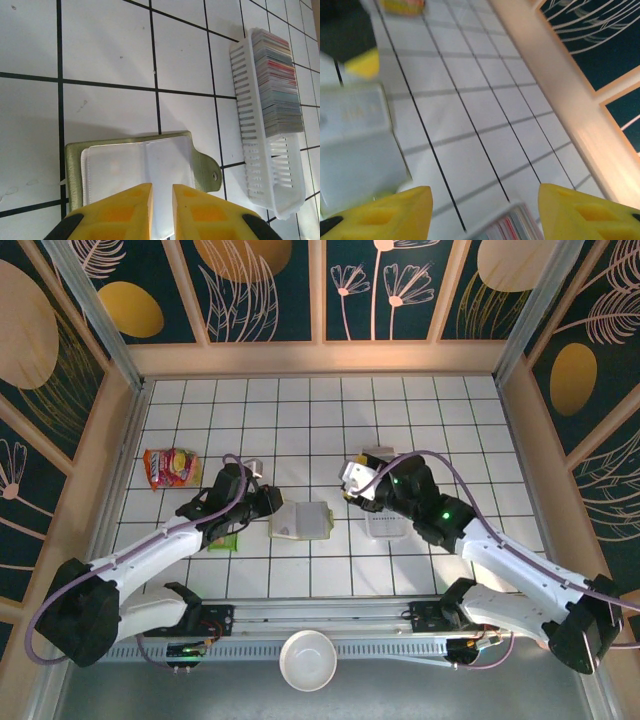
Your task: Put the credit cards into the card holder
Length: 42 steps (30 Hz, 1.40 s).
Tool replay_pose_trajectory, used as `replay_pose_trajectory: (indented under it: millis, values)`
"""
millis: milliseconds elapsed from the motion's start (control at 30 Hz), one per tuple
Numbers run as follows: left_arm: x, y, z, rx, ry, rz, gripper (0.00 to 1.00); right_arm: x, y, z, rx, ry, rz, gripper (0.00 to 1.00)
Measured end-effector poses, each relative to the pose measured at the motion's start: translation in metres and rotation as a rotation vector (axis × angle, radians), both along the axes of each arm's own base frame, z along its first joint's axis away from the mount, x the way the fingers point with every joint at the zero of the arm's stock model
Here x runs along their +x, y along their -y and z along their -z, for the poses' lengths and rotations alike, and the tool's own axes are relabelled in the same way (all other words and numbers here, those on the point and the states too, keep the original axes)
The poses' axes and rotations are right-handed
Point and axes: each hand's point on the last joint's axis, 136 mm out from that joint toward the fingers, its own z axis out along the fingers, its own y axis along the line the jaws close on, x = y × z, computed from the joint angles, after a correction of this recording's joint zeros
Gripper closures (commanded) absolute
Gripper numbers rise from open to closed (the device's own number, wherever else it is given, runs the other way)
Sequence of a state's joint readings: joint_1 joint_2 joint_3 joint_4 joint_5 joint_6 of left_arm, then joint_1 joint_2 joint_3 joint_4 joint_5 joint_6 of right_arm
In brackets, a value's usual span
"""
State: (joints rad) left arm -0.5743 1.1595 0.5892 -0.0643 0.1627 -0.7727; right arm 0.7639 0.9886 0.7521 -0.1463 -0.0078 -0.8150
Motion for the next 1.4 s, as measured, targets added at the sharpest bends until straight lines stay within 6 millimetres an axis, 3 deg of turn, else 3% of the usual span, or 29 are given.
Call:
replay_pose_trajectory:
  millis: [133,233,400,533,767,1033,1400]
  values:
    - [-0.002,0.002,0.002,-0.002,-0.009,0.013,0.8,0.013,0.037,0.03,-0.209,0.0,0.019,0.34]
    - [-0.003,0.004,0.002,-0.001,-0.01,0.018,0.79,0.024,0.063,0.042,-0.293,-0.01,0.058,0.33]
    - [-0.003,0.002,0.004,0.014,-0.015,0.011,0.78,0.029,0.073,0.048,-0.35,0.011,0.049,0.3]
    - [0.0,0.001,-0.001,0.021,-0.009,0.0,0.76,0.034,0.083,0.064,-0.4,-0.015,0.056,0.27]
    - [0.005,0.002,-0.007,-0.003,-0.024,-0.044,0.78,0.037,0.086,0.076,-0.442,-0.039,0.049,0.27]
    - [0.009,-0.003,-0.015,-0.051,-0.037,-0.131,0.79,0.035,0.087,0.077,-0.457,-0.013,0.04,0.24]
    - [0.01,-0.009,-0.015,-0.078,-0.055,-0.204,0.81,0.025,0.075,0.104,-0.488,-0.015,-0.029,0.24]
